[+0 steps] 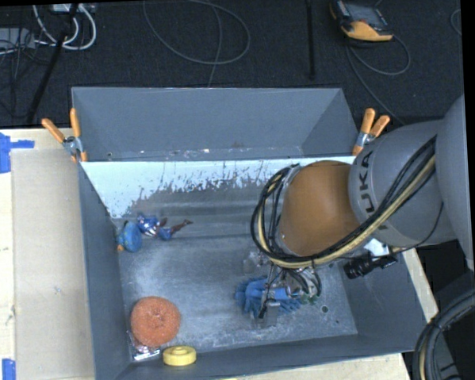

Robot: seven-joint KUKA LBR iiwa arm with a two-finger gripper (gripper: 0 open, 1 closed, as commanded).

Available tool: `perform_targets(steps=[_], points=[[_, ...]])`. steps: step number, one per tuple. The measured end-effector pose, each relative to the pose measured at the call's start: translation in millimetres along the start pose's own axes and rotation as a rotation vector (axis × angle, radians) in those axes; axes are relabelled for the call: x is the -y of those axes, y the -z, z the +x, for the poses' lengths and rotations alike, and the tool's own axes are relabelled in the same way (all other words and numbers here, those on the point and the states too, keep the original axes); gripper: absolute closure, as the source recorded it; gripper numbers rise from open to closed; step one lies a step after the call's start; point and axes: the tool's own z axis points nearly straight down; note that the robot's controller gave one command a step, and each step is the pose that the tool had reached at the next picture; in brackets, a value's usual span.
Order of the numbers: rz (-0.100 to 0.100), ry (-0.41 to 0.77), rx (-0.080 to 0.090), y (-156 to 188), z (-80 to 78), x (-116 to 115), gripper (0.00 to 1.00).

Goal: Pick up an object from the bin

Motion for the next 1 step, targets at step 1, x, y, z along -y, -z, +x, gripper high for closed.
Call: perform_targets(steps=[1], points=[[-0.001, 0.012, -0.002, -17.7, 3.2, 23.0, 1.0]])
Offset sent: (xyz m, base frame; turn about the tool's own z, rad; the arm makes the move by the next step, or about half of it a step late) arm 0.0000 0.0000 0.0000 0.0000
